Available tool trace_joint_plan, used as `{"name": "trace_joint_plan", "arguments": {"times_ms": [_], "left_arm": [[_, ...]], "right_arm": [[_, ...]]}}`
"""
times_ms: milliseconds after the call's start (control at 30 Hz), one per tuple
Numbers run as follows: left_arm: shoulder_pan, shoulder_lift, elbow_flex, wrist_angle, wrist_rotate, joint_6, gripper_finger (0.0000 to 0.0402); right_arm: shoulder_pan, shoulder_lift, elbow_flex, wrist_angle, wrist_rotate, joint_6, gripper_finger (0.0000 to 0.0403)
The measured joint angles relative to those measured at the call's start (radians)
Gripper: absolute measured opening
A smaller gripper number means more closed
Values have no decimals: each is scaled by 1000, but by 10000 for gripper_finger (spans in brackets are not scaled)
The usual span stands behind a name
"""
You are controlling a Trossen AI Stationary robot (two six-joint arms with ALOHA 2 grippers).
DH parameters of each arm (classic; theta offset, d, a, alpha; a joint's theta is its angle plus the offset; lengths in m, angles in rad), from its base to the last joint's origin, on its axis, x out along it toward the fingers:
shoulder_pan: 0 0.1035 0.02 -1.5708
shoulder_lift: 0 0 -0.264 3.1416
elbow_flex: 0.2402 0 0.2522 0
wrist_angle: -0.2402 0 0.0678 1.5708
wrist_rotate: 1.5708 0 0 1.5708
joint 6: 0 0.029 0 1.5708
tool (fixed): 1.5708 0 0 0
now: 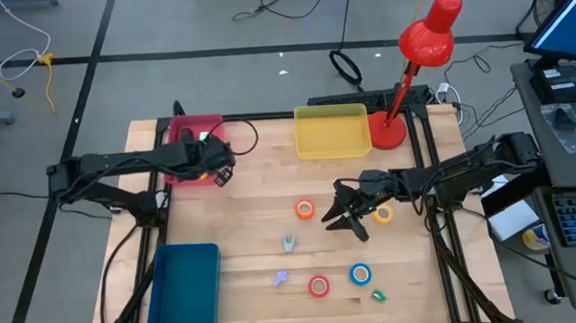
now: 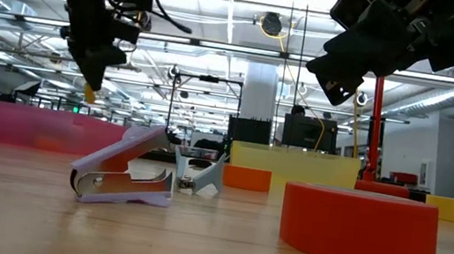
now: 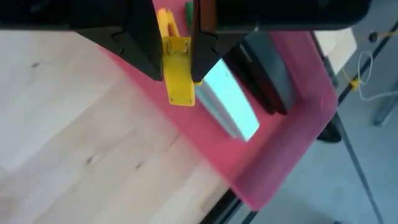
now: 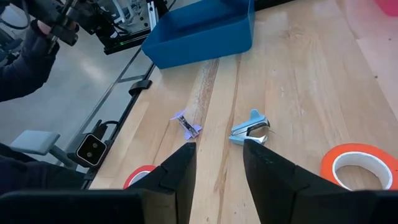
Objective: Pick and place Stapler, Stapler remover, tape
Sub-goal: Put the yellow stapler into the pink bin, then put the green stapler into the pink bin
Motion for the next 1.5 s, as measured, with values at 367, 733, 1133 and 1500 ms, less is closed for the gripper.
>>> {"name": "trace_joint_plan", "arguments": {"times_ms": [367, 733, 1133, 1500], "left_arm": [[57, 2, -144, 16, 89, -91, 67], [61, 1, -170, 25, 69, -102, 77], [77, 1, -170, -20, 53, -68, 98], [92, 0, -170, -19, 78, -64, 156]], "right_arm": [[3, 0, 0, 1, -1, 0, 128], [3, 0, 0, 1, 0, 0, 128], [3, 0, 0, 1, 0, 8, 128], [3, 0, 0, 1, 0, 5, 128]]}}
